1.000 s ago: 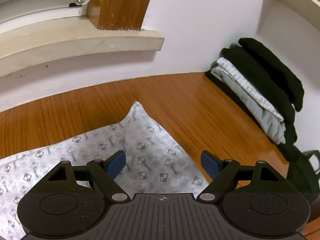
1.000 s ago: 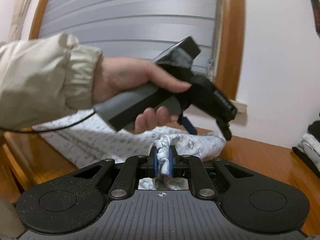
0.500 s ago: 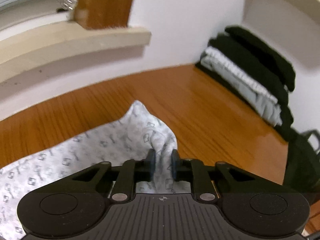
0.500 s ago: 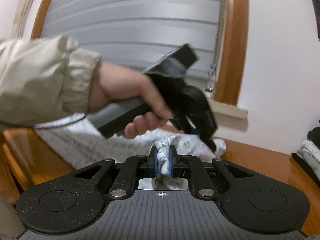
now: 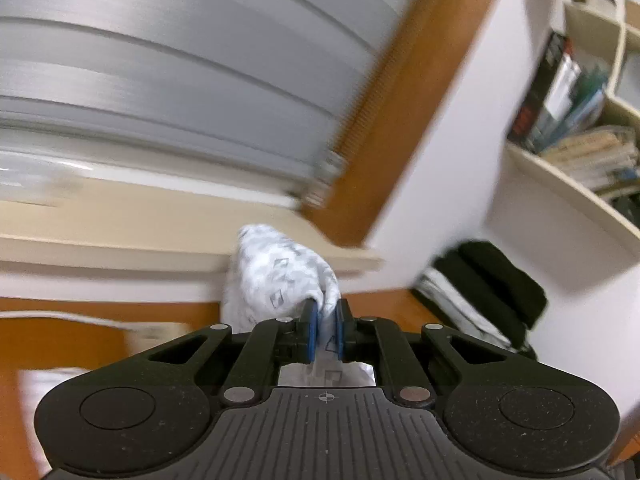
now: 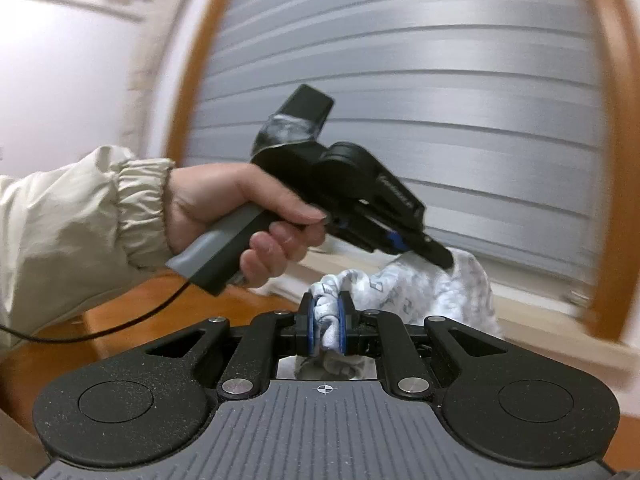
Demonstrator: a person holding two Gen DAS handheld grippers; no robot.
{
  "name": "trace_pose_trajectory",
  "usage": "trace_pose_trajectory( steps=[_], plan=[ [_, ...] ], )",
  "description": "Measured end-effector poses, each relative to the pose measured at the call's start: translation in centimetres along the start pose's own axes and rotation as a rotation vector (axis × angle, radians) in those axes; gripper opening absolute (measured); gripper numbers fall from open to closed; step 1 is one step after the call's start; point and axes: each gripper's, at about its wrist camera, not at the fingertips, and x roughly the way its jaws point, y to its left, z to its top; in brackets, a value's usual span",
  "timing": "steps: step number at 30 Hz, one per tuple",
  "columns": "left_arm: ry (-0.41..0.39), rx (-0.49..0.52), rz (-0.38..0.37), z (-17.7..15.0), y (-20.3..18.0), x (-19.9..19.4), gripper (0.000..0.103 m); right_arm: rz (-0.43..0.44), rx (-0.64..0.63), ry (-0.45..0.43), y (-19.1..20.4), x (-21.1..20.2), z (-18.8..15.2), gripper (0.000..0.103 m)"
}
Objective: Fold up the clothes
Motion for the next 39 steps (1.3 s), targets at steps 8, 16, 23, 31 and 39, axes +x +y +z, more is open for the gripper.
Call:
trace_pose_trajectory(
  steps=[8, 16, 23, 31, 39],
  plan=[
    [0.077, -0.198, 0.288, -5.1, 13.7, -4.6, 0.033, 0.206, 0.001, 0.204, 7.4, 10.7, -3.5, 0.018],
    [0.007, -0.177, 0.292, -6.1, 14.8, -6.6, 0.068, 0.231, 0.142, 0.220, 3.7, 7.8, -4.8, 0.050],
    [0.028, -0.012, 0.250, -5.7, 10.3, -2.7, 0.074, 0.093, 0.240, 0.255, -1.7, 4.2, -7.8, 0.049],
    [0.098, 0.080, 0.250, -6.8, 8.4, 0.1, 0.075, 0.086, -0.008, 0.389, 1.0, 4.2, -9.5, 0.048],
    [0.118, 0.092, 0.210, -7.3, 7.0, 0.2, 0.077, -0.183, -0.105, 0.505, -6.4, 2.9, -10.9, 0.047]
  ],
)
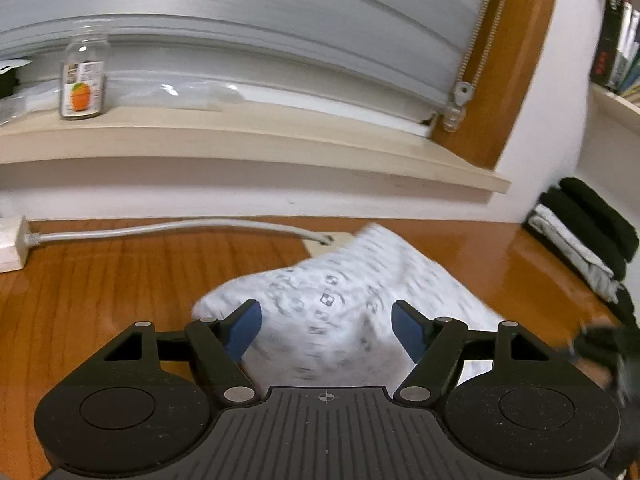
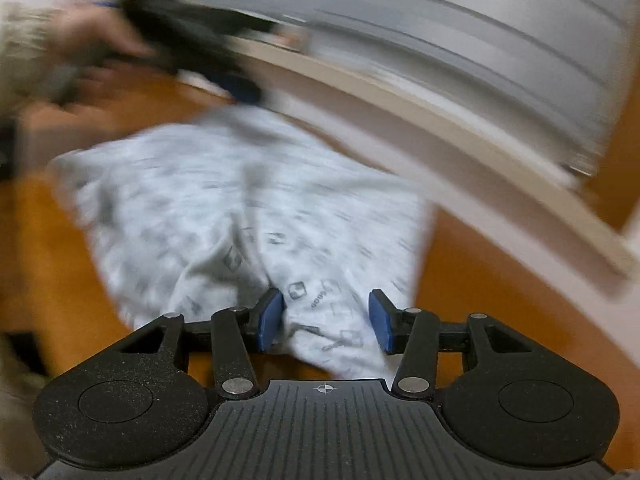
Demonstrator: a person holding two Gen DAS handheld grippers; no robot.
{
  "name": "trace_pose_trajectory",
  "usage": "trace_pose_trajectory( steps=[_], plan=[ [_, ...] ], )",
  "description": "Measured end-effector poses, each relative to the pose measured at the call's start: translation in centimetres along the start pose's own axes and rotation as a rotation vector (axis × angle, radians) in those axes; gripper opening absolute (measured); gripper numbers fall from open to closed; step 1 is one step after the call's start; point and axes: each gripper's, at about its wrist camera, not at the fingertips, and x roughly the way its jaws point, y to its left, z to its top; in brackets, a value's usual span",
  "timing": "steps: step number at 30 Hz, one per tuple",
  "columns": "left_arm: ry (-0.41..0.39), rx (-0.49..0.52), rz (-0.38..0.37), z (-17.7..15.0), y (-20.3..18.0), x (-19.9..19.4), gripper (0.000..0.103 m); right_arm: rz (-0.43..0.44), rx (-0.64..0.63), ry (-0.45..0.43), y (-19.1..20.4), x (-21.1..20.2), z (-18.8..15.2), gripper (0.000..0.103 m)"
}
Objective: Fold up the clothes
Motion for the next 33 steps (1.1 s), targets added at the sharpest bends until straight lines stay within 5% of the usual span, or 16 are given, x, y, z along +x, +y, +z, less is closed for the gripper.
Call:
trace_pose_trajectory(
  steps=[3, 4, 12, 18, 22, 26, 33],
  plan=[
    [-0.007, 0.015, -0.022, -0.2, -1.7, 0.4, 0.077, -0.264, 0.062, 0.050, -4.8, 0.8, -2.2, 0.034],
    [-0.010, 0.018, -0.039, -0.3, -2.4, 0.8, 0.077, -0.285, 0.098, 0.035, -6.1, 0.2, -2.8, 0.034],
    [-0.058, 0.114, -0.056, 1.0, -6.7, 4.6, 0.077, -0.056, 0.412, -0.126, -9.2, -4.7, -5.1, 0.034],
    [-0.133, 0.177, -0.085, 3.3, -7.2, 7.9, 0.079, 0.099, 0.447, -0.129, -6.7, -5.1, -4.7, 0.026],
    [-0.089, 0.194, -0.112, 3.4, -6.7, 10.5, 0.079, 0.170, 0.446, -0.091, -5.0, -4.7, -4.2, 0.026],
    [-0.028, 0.206, -0.136, 2.4, -6.0, 11.2, 0.079, 0.173, 0.362, 0.027, -3.0, -4.2, -5.0, 0.026],
    [0.001, 0.210, -0.165, 1.8, -4.8, 10.8, 0.084, 0.102, 0.431, -0.020, -3.2, -6.8, -4.8, 0.027]
  ],
)
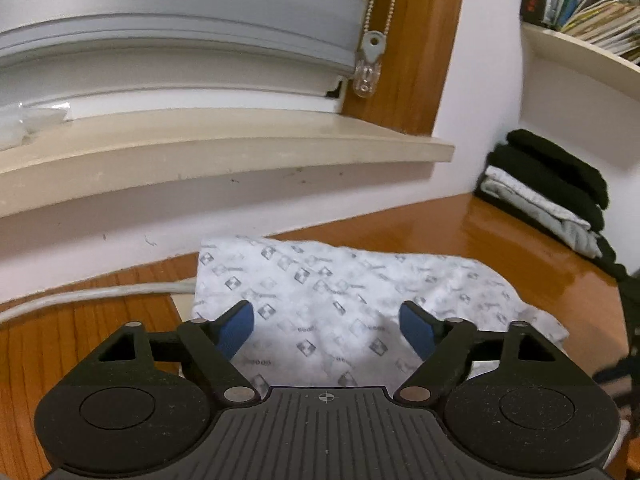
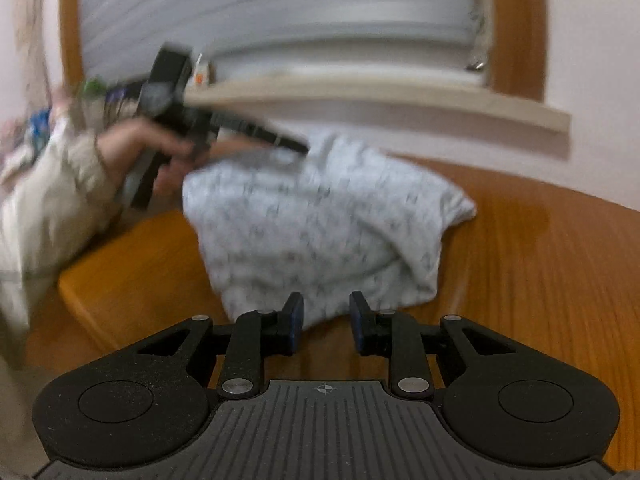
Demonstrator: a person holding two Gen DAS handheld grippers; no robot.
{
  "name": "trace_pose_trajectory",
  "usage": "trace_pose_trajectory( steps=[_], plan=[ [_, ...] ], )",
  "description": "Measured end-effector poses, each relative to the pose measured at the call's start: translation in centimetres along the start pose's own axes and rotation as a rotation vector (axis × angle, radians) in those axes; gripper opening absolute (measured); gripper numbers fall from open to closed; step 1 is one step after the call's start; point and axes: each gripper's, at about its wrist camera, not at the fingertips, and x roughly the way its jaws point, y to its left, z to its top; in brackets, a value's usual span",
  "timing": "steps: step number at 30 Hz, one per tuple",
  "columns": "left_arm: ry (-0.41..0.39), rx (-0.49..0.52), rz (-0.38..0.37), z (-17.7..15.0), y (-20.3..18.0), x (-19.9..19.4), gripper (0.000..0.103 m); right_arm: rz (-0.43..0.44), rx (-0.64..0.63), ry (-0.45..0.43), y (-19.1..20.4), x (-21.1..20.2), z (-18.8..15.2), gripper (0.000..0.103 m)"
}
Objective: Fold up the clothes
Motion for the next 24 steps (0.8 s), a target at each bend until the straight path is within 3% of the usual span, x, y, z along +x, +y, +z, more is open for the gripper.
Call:
trace_pose_trajectory(
  steps=[3, 8, 12, 15, 21, 22, 24],
  plan=[
    [0.008, 0.007, 0.008, -0.3, 0.1, 0.4, 0.084, 0.024, 0.068, -0.040, 0.3, -0.4, 0.5, 0.027],
    [0.001, -0.017, 0.001, -0.5, 0.3, 0.4, 0.084, 0.108, 0.202, -0.019, 1.2, 0.5, 0.1, 0.027],
    [-0.001, -0.010, 0.008, -0.6, 0.1, 0.2, 0.085, 0.085, 0.258, -0.019, 1.9, 1.4, -0.3, 0.029],
    [-0.003, -0.019, 0.003, -0.7, 0.3, 0.0, 0.085, 0.053, 0.297, -0.016, 1.9, 1.8, -0.4, 0.039],
    [0.002, -0.036, -0.005, -0.8, 0.6, 0.0, 0.085, 0.037, 0.326, -0.033, 2.1, 2.9, -0.4, 0.042],
    [0.003, -0.037, -0.004, -0.8, 0.6, 0.1, 0.085, 0.041, 0.313, -0.050, 2.1, 2.7, -0.4, 0.037],
    [0.005, -0.039, -0.001, -0.8, 0.6, 0.1, 0.085, 0.049, 0.286, -0.084, 2.2, 2.3, -0.5, 0.014]
  ],
)
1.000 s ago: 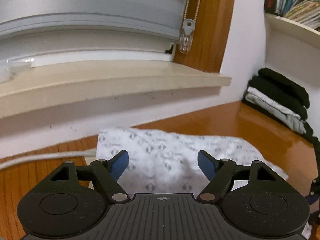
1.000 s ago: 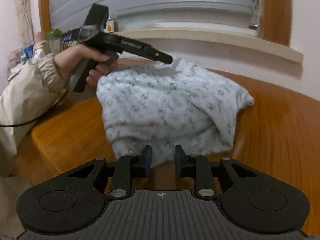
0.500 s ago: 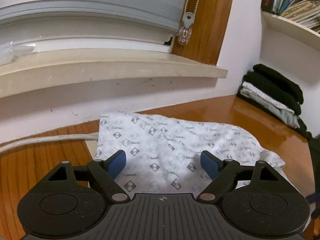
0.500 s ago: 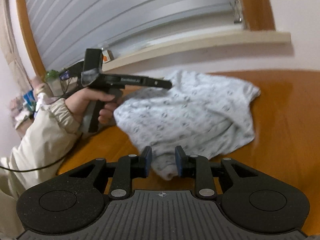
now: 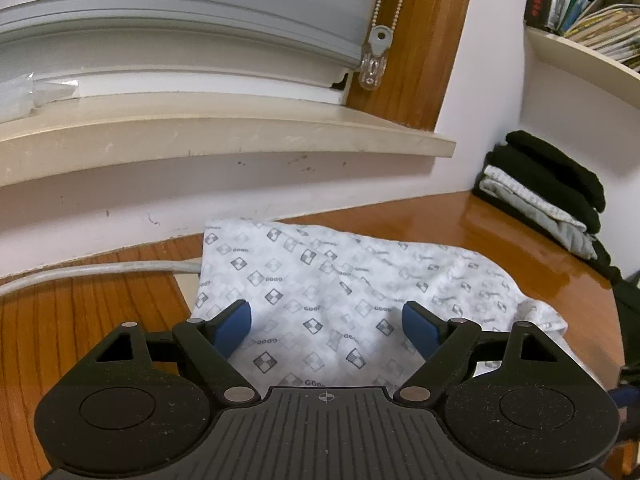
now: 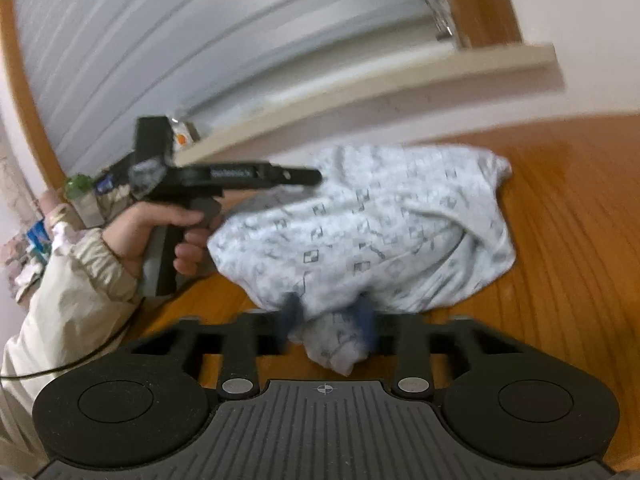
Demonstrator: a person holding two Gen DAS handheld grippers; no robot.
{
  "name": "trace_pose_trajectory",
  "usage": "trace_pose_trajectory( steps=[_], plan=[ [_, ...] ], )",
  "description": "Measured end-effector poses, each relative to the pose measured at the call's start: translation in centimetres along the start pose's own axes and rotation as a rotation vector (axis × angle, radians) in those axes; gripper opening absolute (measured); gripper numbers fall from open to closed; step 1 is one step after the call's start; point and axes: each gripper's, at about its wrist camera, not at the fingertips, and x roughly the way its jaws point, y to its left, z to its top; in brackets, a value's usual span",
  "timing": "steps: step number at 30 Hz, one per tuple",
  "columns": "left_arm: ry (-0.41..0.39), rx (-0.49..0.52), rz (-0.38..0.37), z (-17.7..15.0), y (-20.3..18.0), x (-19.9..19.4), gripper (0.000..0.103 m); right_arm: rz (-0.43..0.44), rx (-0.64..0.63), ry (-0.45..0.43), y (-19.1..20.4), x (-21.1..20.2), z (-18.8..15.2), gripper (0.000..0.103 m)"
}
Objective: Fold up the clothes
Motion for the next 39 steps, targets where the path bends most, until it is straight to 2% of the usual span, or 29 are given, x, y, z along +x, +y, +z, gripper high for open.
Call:
trace_pose_trajectory(
  steps=[4, 8, 11, 13, 14, 16, 18, 21, 27, 30, 32, 35, 39],
  plan=[
    [0.020, -0.011, 0.009, 0.0, 0.2, 0.3, 0.085, 0.019, -0.134, -0.033, 1.1, -3.5, 0.2, 0.010],
    [0.047, -0.012, 0.021, -0.2, 0.2, 0.8, 0.085, 0.024, -0.256, 0.078, 1.6, -4.2, -1.1, 0.011],
    [0.022, -0.013, 0.028, -0.2, 0.2, 0.1, 0.085, 0.044, -0.243, 0.072, 0.8, -4.5, -1.1, 0.023],
    [-0.012, -0.033, 0.023, -0.3, -0.3, -1.1, 0.085, 0.031, -0.258, 0.027, 0.5, -5.4, -0.3, 0.035],
    [-0.027, -0.045, 0.021, -0.4, -0.6, -1.8, 0.080, 0.026, -0.256, 0.002, 0.0, -5.7, 0.4, 0.035],
    [-0.051, -0.001, 0.039, -0.6, -2.5, -3.3, 0.075, 0.005, -0.249, -0.046, -1.2, -6.2, 1.9, 0.037],
    [-0.067, 0.057, 0.057, -0.9, -4.6, -4.4, 0.073, -0.040, -0.282, -0.057, -2.9, -5.0, 3.8, 0.038],
    [-0.035, 0.091, 0.091, -0.9, -5.8, -4.5, 0.072, -0.079, -0.356, -0.023, -5.0, -0.8, 6.8, 0.038],
    [0.071, 0.128, 0.152, -1.5, -5.1, -4.2, 0.063, -0.084, -0.502, 0.102, -6.3, 8.7, 11.5, 0.038],
    [0.100, 0.139, 0.169, -2.1, -4.4, -4.7, 0.062, -0.092, -0.503, 0.171, -7.5, 11.2, 11.6, 0.036],
    [0.106, 0.134, 0.171, -2.4, -3.9, -5.3, 0.062, -0.116, -0.478, 0.189, -9.0, 11.5, 11.0, 0.034],
    [0.107, 0.123, 0.165, -2.6, -3.3, -6.0, 0.062, -0.156, -0.364, 0.181, -10.9, 10.0, 10.7, 0.034],
    [0.090, 0.117, 0.137, -2.3, -3.7, -5.8, 0.062, -0.241, -0.365, 0.168, -10.7, 6.4, 8.4, 0.034]
  ],
)
